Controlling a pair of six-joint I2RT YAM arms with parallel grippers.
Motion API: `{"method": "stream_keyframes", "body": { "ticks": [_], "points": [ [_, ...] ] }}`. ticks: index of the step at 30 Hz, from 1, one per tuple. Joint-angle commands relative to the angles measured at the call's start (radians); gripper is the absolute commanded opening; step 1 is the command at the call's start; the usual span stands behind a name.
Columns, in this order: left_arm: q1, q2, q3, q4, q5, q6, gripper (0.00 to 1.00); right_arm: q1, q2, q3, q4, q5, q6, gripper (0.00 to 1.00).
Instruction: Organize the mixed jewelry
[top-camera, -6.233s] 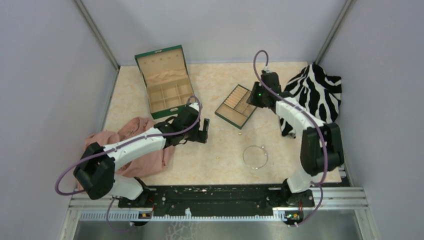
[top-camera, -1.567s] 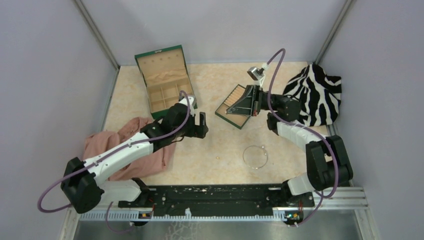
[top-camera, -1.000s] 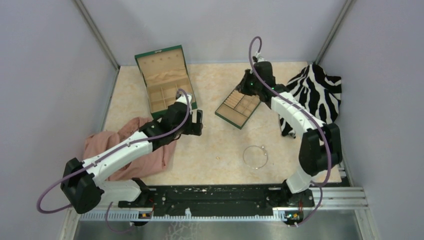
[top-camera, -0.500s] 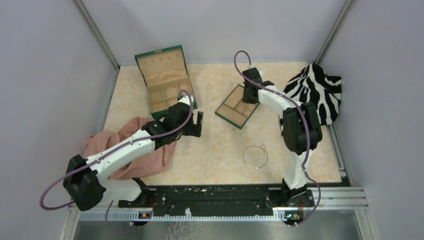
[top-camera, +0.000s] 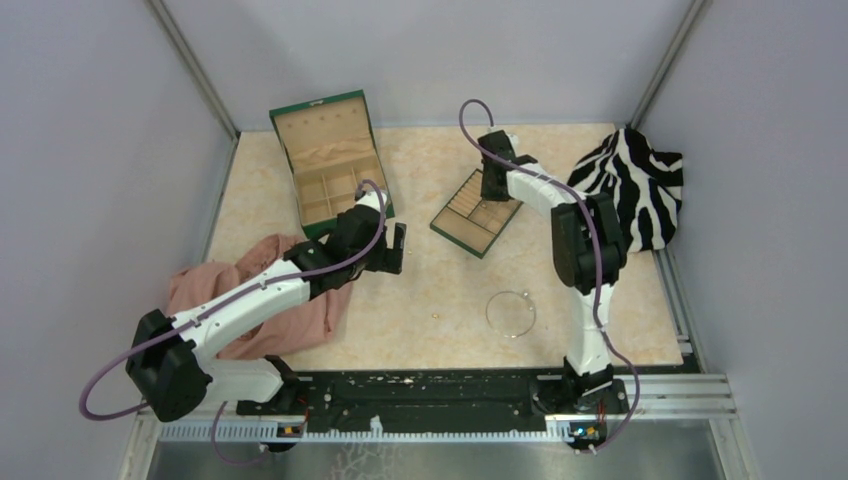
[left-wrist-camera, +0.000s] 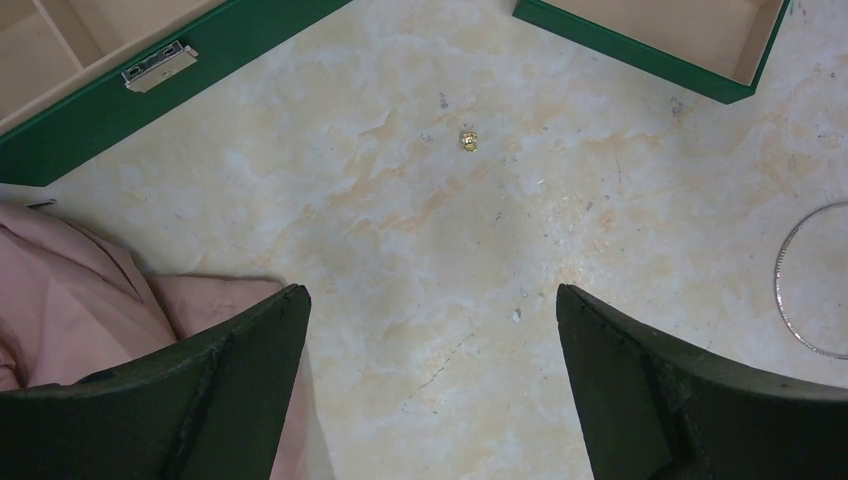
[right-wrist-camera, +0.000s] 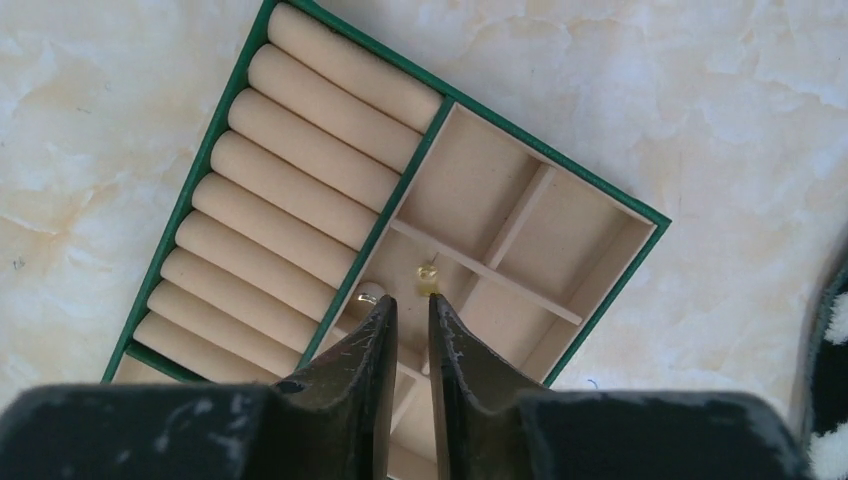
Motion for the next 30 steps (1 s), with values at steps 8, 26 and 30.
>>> {"method": "stream_keyframes", "body": {
  "ticks": [8,26,30],
  "points": [
    [0.005,-0.005,0.025,-0.009,-0.006,-0.014,0.99,0.004,-0.097,0.012,0.01,0.02,-0.033,0.24],
    [0.284,-0.029,0.029,-0.077,0.07,-0.145,0.99,0.553,-0.631,-0.668,0.13,-0.085,0.116,0.5],
    [0.289,-0.035,0.028,-0.062,0.068,-0.144,0.99,0.661,-0.579,-0.659,0.113,-0.06,0.054,0.51]
  ]
}}
